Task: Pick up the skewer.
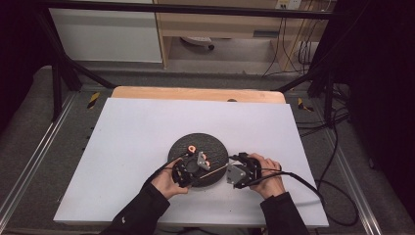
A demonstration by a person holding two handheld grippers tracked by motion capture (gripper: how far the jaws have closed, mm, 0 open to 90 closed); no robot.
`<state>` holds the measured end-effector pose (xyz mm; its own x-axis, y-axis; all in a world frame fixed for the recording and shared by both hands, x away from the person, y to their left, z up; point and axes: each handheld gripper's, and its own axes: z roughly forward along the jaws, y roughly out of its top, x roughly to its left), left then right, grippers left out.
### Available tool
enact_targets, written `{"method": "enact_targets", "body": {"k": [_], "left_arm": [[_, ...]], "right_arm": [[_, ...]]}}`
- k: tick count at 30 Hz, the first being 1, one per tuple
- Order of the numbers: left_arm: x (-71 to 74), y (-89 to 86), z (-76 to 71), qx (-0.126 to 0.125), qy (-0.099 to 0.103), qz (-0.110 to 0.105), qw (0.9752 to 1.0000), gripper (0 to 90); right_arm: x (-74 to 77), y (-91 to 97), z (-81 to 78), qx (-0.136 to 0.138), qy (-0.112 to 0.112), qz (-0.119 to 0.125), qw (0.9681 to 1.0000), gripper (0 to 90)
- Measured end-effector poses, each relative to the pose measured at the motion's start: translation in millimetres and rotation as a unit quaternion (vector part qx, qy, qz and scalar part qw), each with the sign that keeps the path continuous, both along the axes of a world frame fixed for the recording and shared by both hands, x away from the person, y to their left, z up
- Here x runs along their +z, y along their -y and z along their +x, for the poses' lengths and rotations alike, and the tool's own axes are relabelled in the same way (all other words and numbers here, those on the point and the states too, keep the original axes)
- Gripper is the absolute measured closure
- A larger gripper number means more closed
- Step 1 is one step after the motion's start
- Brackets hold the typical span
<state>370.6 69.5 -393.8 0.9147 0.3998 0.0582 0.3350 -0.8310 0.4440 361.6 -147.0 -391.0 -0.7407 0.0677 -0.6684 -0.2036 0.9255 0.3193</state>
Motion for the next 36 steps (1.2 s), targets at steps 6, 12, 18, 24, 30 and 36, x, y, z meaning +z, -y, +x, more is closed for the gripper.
{"method": "enact_targets", "body": {"k": [6, 12, 18, 24, 30, 36], "left_arm": [[2.5, -16.1, -1.4, 0.019, 0.006, -0.013, 0.9997, 88.8], [3.2, -34.1, -3.8, 0.042, 0.017, -0.035, 0.9983, 88.7], [2.6, -52.1, -8.5, 0.070, 0.030, -0.071, 0.9946, 88.7], [-2.3, -68.5, -18.1, 0.091, 0.046, -0.105, 0.9892, 88.7], [-11.4, -87.0, -28.9, 0.114, 0.056, -0.131, 0.9832, 88.7], [-19.0, -104.0, -35.5, 0.140, 0.063, -0.157, 0.9757, 88.7]], "right_arm": [[4.7, 23.7, 6.7, -0.095, -0.038, 0.130, 0.9862, 34.3], [-2.1, 45.4, 13.0, -0.182, -0.104, 0.228, 0.9510, 22.6], [-14.4, 60.0, 15.9, -0.238, -0.165, 0.277, 0.9163, 16.1], [-21.0, 64.1, 18.4, -0.277, -0.221, 0.299, 0.8861, 9.8], [-20.6, 59.9, 19.8, -0.295, -0.253, 0.317, 0.8650, 5.2], [-16.7, 53.1, 23.4, -0.301, -0.274, 0.322, 0.8545, 1.4]]}}
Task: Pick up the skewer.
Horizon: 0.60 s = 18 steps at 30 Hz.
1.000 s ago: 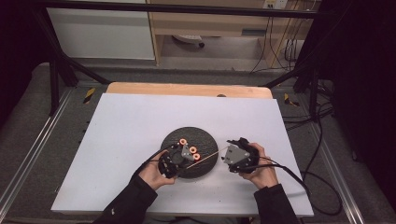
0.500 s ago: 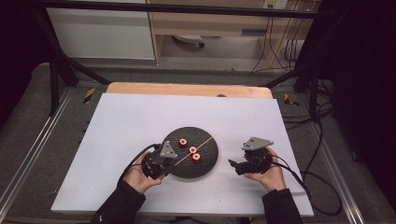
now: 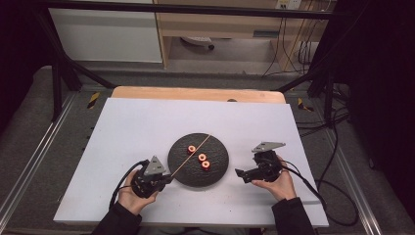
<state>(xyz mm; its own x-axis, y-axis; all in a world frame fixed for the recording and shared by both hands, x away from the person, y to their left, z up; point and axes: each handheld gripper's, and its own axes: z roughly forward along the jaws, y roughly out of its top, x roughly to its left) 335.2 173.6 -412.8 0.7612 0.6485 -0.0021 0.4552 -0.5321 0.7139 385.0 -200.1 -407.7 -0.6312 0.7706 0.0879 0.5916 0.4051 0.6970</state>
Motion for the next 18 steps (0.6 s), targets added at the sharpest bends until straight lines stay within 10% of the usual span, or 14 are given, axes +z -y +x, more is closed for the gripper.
{"method": "enact_targets", "body": {"k": [18], "left_arm": [[-8.2, -24.7, -8.4, 0.038, 0.007, -0.024, 0.9989, 88.7]], "right_arm": [[17.8, -52.6, 18.2, 0.023, -0.036, -0.002, 0.9991, 1.9]]}}
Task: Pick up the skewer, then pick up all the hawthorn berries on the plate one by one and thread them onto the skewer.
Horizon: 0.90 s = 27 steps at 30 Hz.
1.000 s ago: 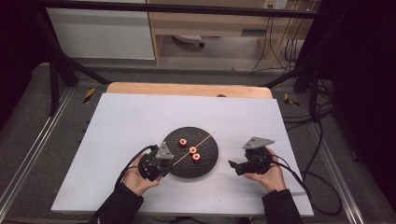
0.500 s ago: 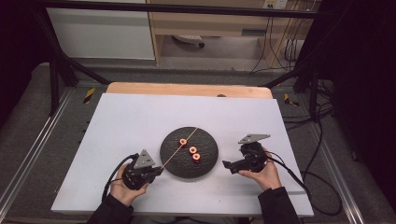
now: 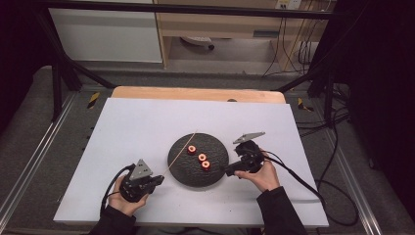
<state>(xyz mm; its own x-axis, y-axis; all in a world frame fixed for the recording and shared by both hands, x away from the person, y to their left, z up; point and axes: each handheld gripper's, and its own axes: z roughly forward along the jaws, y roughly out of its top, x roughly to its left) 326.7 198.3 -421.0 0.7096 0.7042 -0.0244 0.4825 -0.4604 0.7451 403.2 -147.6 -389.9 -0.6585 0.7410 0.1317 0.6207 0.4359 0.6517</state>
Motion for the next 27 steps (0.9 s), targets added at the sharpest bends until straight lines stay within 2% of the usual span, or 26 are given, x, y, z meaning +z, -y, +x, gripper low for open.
{"method": "enact_targets", "body": {"k": [4, 11, 14, 17, 22, 27], "left_arm": [[-1.4, -0.5, -0.4, 0.000, 0.001, -0.001, 1.0000, 88.7], [-2.8, -2.4, -0.9, -0.002, -0.001, -0.001, 1.0000, 88.6], [-2.9, -2.5, -0.7, -0.001, -0.001, -0.002, 1.0000, 88.6], [-3.4, -2.2, 0.0, 0.000, -0.002, 0.000, 1.0000, 88.6], [-3.5, -2.5, 0.5, 0.000, -0.002, -0.001, 1.0000, 88.6], [-4.8, -2.1, 1.1, -0.001, -0.005, 0.000, 1.0000, 88.6]], "right_arm": [[2.5, -12.1, 3.2, 0.004, -0.003, -0.002, 1.0000, 2.4], [4.0, -29.4, 10.6, 0.000, -0.025, -0.009, 0.9997, 4.7], [3.3, -37.3, 12.2, 0.010, -0.027, -0.008, 0.9995, 8.4], [2.9, -46.2, 13.3, 0.015, -0.040, -0.015, 0.9990, 13.4], [-1.4, -59.7, 17.2, 0.006, -0.053, -0.028, 0.9982, 20.7], [-9.1, -72.5, 21.5, 0.004, -0.076, -0.038, 0.9964, 28.2]]}}
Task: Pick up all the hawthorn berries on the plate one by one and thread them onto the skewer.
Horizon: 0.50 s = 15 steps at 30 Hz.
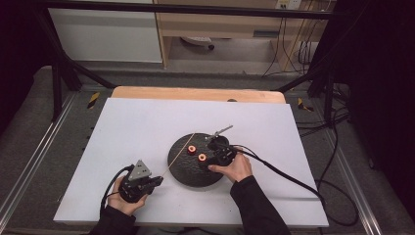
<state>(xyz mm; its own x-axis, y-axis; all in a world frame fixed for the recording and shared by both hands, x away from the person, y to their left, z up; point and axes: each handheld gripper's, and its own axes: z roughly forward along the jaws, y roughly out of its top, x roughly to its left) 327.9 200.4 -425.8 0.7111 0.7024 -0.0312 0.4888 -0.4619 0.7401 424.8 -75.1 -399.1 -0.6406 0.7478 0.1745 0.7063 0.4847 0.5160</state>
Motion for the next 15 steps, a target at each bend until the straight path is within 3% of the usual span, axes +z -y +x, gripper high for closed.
{"method": "enact_targets", "body": {"k": [6, 15], "left_arm": [[-0.5, 0.2, 0.2, 0.000, -0.001, 0.000, 1.0000, 88.6], [-1.5, 1.4, 0.3, -0.002, -0.004, 0.003, 1.0000, 88.6]], "right_arm": [[-6.5, -6.7, 5.8, -0.017, -0.025, -0.008, 0.9995, 38.7], [-10.8, -8.0, 7.1, -0.040, -0.042, -0.018, 0.9982, 50.8]]}}
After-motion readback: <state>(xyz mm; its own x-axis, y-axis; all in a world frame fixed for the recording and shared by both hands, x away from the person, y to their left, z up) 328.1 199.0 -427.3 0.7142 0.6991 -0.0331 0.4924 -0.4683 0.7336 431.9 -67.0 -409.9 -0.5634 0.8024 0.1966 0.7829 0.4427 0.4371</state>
